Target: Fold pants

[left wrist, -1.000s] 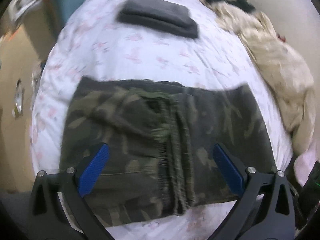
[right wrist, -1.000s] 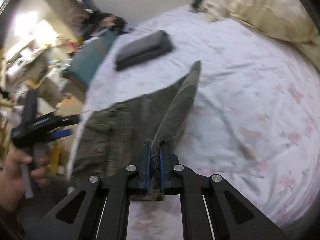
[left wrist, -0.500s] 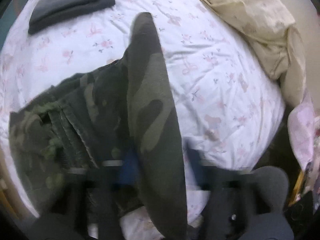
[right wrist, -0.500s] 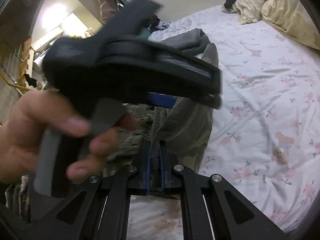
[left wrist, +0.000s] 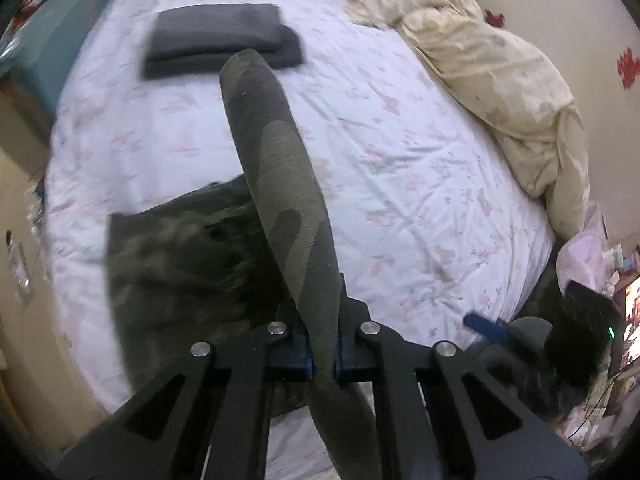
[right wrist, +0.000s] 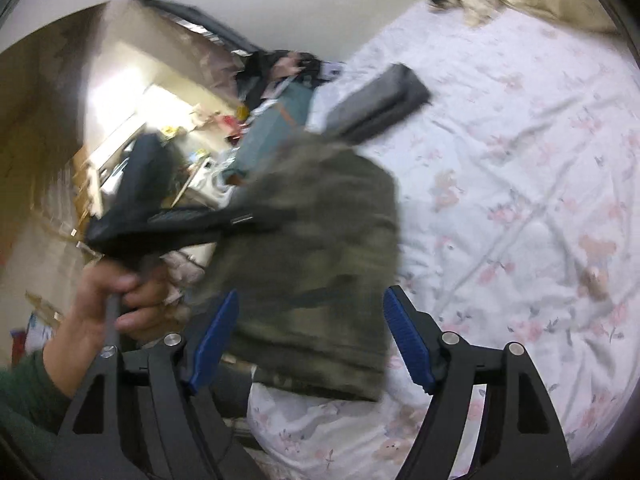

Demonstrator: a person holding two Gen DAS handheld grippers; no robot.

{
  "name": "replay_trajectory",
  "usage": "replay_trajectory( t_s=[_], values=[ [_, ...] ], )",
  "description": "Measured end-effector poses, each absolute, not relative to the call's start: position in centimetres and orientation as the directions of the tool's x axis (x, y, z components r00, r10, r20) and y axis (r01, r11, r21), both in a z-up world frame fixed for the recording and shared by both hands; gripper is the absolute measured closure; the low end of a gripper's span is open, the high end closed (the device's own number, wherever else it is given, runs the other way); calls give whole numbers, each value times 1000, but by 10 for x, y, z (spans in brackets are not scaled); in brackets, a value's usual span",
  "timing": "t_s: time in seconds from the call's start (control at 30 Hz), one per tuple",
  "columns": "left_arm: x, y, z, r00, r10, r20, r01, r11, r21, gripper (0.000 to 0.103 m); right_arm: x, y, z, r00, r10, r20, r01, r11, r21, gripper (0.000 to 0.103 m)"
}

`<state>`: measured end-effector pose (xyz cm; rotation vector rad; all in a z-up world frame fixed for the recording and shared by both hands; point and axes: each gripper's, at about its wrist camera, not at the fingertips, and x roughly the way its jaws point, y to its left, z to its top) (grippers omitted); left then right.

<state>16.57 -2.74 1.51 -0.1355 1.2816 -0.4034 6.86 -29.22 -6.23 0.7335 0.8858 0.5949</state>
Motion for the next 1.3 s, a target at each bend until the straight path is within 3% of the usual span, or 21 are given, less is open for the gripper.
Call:
replay_trajectory(
  t_s=[0.2,0.43,0.5,0.57,0.8,0.97,1.0,1.03,1.17,1.3],
  values=[
    [151,75,-35,259,-253,-932,14,966,-259,98,83,-271,-82,443,695,-566,-120,672,731,26],
    [138,115,-104,181,-128,-975,-98,984,-148,98,106,-237,-119,303,690,-658,-73,705,706,26],
    [140,115,-104,199,-101,-975,-94,988,-122,98,122,-221,-136,252,731,-634,-50,664,746,25],
    [144,109,-102,214,-54,-975,-73,995,-72,98,136,-210,-154,218,782,-584,-10,600,800,14],
    [147,109,-114,199,24,-980,-66,998,11,96,160,-156,-217,82,881,-466,68,461,885,13],
    [150,107,-131,171,80,-982,-65,995,70,93,152,-135,-235,66,883,-464,60,461,885,8],
    [151,106,-133,164,86,-983,-69,995,75,91,150,-131,-232,65,880,-470,47,468,883,11],
    [151,105,-135,160,101,-982,-73,993,91,91,149,-125,-227,50,877,-478,22,478,878,34],
    [151,102,-138,157,165,-974,-67,985,156,78,146,-115,-201,68,832,-550,-90,554,827,50],
    [150,116,-123,192,147,-970,-169,979,115,44,155,-129,-170,65,827,-558,-146,561,814,55]
  ],
)
